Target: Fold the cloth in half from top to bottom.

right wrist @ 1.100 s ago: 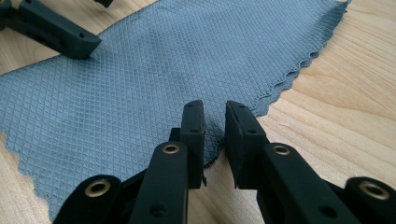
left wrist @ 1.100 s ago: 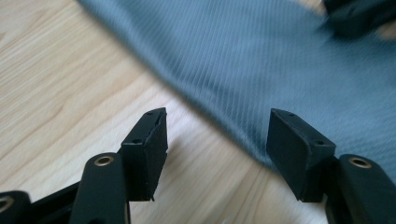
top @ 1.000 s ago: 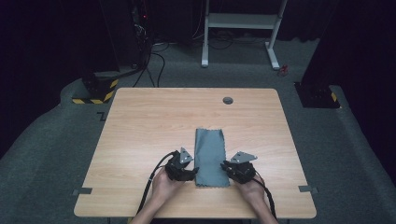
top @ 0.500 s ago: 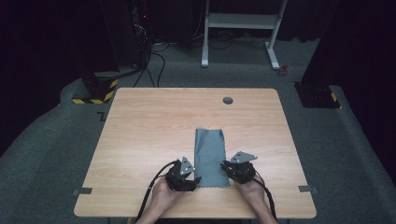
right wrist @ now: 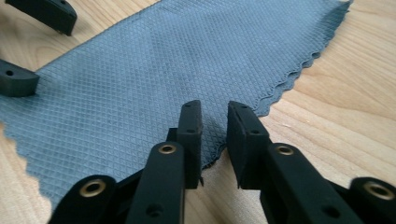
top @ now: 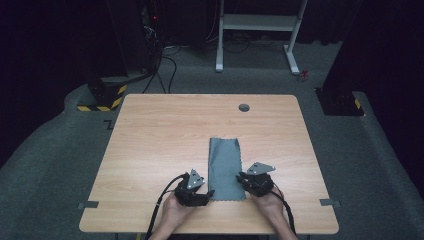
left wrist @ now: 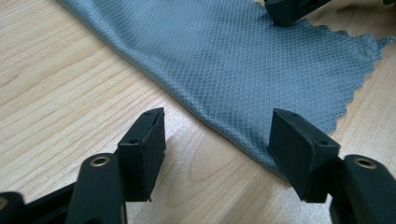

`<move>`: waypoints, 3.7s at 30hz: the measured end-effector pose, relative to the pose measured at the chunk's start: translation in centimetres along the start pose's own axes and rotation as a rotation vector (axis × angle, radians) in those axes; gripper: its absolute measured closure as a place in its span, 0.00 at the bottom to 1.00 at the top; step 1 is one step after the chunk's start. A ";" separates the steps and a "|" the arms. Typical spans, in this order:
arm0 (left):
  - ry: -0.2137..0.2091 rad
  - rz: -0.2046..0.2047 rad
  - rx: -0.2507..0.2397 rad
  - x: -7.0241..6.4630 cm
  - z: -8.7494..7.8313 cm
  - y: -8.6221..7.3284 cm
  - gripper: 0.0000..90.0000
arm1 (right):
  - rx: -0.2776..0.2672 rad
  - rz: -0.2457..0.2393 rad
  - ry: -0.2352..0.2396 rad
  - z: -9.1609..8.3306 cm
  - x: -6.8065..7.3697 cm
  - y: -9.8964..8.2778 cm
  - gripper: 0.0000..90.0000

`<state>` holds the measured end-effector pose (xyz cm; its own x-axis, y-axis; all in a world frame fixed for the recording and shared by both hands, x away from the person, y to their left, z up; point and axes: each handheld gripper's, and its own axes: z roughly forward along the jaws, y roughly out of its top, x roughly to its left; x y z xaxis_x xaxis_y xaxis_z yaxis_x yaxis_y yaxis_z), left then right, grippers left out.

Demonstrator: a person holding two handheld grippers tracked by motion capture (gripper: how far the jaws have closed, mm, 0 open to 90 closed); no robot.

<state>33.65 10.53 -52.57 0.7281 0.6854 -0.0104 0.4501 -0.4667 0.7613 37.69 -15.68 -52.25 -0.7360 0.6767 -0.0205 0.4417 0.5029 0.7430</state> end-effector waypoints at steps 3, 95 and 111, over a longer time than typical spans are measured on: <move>0.003 -0.020 -0.023 0.5 -0.2 0.3 0.45 | -0.008 0.015 0.014 -0.1 -0.1 0.0 0.81; 0.107 -0.222 0.092 11.0 8.6 10.7 0.99 | 0.078 0.179 -0.075 6.5 -8.1 9.4 1.00; 0.098 -0.142 0.006 11.1 6.1 13.3 0.99 | 0.002 0.152 -0.094 3.9 -8.3 11.4 1.00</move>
<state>50.84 8.50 -46.51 0.6031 0.7958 -0.0545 0.5483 -0.3639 0.7530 50.90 -13.45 -46.21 -0.6098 0.7920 0.0293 0.5449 0.3921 0.7411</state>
